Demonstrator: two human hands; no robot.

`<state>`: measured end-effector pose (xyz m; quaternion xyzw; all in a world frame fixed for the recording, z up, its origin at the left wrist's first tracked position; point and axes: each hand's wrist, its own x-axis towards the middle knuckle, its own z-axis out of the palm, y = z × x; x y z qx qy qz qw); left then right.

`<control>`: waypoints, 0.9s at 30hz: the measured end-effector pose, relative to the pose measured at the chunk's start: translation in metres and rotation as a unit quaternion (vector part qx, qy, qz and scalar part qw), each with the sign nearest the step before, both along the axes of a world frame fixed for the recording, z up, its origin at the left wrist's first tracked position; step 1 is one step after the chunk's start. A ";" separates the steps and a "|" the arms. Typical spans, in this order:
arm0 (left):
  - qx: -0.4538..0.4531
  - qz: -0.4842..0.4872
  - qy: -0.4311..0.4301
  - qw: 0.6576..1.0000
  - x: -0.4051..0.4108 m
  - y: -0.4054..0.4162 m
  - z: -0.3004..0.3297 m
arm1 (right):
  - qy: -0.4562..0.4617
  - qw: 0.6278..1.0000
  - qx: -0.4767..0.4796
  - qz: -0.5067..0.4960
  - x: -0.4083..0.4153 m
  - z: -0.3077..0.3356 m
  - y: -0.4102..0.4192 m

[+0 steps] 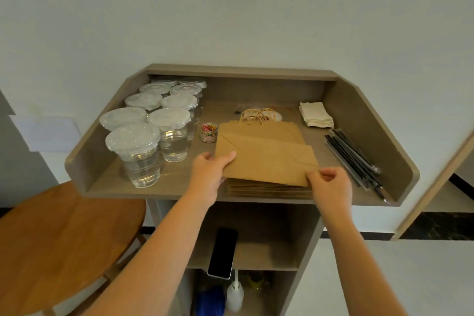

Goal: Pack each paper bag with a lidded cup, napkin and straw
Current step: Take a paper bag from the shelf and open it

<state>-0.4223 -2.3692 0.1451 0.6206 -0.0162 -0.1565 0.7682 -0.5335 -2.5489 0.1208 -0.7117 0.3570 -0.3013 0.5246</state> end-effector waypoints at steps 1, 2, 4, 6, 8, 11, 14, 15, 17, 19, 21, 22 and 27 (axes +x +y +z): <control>-0.020 -0.029 0.034 0.999 -0.002 0.005 0.000 | -0.025 0.999 0.046 0.007 -0.004 -0.001 0.003; -0.006 -0.064 0.042 0.997 -0.003 0.012 -0.001 | -0.051 0.993 0.109 0.017 -0.007 -0.002 0.006; 0.020 -0.135 0.029 0.990 -0.008 0.027 -0.008 | -0.074 0.974 0.211 0.042 -0.012 -0.006 0.010; 0.031 -0.193 0.029 0.980 -0.014 0.047 -0.020 | -0.047 0.979 0.190 0.060 -0.018 -0.011 0.012; 0.051 -0.241 0.055 0.968 -0.022 0.070 -0.033 | -0.020 0.981 0.162 0.104 -0.024 -0.013 0.016; 0.042 -0.296 0.087 0.950 -0.031 0.103 -0.047 | 0.004 0.964 0.166 0.206 -0.042 -0.017 0.027; -0.054 -0.233 0.108 0.965 -0.039 0.127 -0.046 | 0.006 0.945 0.190 0.266 -0.070 -0.029 0.047; -0.079 -0.191 0.117 0.971 -0.041 0.133 -0.045 | 0.011 0.940 0.196 0.279 -0.081 -0.035 0.055; -0.072 -0.110 0.121 0.984 -0.046 0.148 -0.042 | 0.031 0.928 0.202 0.310 -0.100 -0.046 0.073; -0.014 -0.085 0.085 0.993 -0.060 0.165 -0.038 | 0.076 0.930 0.179 0.310 -0.114 -0.058 0.095; 0.019 -0.082 0.049 0.995 -0.081 0.184 -0.040 | 0.154 0.945 0.095 0.274 -0.121 -0.072 0.120; 0.032 -0.081 0.032 0.996 -0.093 0.193 -0.042 | 0.199 0.950 0.024 0.238 -0.122 -0.079 0.135; 0.147 -0.053 -0.076 0.985 -0.151 0.235 -0.073 | 0.130 0.977 0.051 0.161 -0.111 -0.066 0.227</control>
